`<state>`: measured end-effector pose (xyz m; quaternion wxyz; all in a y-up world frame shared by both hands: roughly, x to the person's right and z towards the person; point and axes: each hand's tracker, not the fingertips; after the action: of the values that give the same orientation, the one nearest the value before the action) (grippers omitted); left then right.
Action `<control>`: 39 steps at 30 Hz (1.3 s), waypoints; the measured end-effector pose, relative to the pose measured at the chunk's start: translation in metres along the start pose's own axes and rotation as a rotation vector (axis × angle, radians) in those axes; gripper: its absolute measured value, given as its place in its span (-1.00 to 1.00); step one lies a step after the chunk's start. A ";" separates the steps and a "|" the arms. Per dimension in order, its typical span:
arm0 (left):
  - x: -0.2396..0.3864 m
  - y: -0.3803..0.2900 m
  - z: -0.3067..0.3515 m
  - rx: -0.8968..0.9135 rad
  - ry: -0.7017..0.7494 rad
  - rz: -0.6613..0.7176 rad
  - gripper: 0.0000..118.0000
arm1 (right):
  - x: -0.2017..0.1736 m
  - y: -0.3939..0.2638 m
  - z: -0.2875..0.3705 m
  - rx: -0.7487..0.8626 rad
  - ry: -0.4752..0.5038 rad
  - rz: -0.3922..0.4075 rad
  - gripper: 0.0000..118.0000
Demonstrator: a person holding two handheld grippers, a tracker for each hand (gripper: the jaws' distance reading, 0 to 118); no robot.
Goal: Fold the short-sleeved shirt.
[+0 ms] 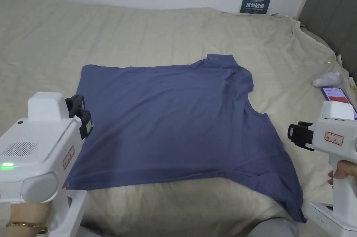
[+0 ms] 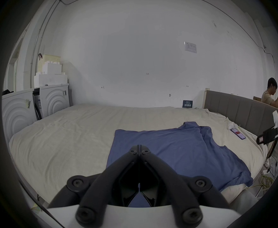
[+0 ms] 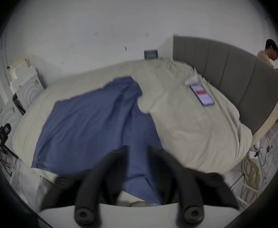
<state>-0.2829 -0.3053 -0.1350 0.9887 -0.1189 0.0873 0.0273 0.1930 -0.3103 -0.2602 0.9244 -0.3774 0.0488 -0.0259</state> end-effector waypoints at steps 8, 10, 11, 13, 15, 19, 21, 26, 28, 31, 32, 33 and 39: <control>0.002 -0.005 -0.004 -0.019 0.005 -0.001 -1.00 | 0.026 -0.027 -0.058 -0.301 -0.091 -0.050 0.62; 0.004 -0.006 -0.005 -0.024 0.005 -0.001 -1.00 | 0.028 -0.036 -0.069 -0.324 -0.137 -0.037 0.62; 0.005 -0.007 -0.005 -0.027 0.006 -0.003 -1.00 | 0.028 -0.041 -0.074 -0.326 -0.151 -0.034 0.62; 0.006 -0.009 -0.006 -0.034 0.007 -0.005 -1.00 | 0.027 -0.049 -0.077 -0.321 -0.168 -0.040 0.61; 0.007 -0.010 -0.008 -0.042 0.008 -0.006 -1.00 | 0.026 -0.054 -0.083 -0.328 -0.180 -0.046 0.60; 0.008 -0.013 -0.011 -0.055 0.011 -0.002 -1.00 | 0.023 -0.064 -0.089 -0.343 -0.187 -0.030 0.29; 0.008 -0.014 -0.012 -0.060 0.012 0.002 -1.00 | 0.025 -0.068 -0.092 -0.352 -0.181 -0.038 -0.08; 0.008 -0.016 -0.015 -0.077 0.018 0.009 -1.00 | 0.024 -0.066 -0.088 -0.336 -0.135 -0.055 -0.98; 0.007 -0.016 -0.016 -0.085 0.023 0.023 -0.95 | 0.024 -0.062 -0.085 -0.335 -0.132 -0.056 -0.98; -0.002 -0.012 -0.020 -0.119 0.014 0.080 -0.04 | 0.023 -0.059 -0.075 -0.319 -0.120 -0.022 -0.98; -0.005 -0.009 -0.021 -0.132 0.027 0.086 0.54 | 0.025 -0.057 -0.071 -0.305 -0.112 -0.029 -0.98; -0.008 -0.007 -0.022 -0.147 0.032 0.090 0.86 | 0.026 -0.056 -0.067 -0.295 -0.104 -0.039 -0.98; -0.049 0.006 -0.025 -0.332 0.034 0.144 1.00 | 0.026 -0.042 -0.038 -0.211 -0.035 -0.075 -0.98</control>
<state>-0.3361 -0.3077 -0.1517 0.9493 -0.2744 0.1066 0.1099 0.2141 -0.3687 -0.2592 0.8787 -0.4745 0.0209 -0.0484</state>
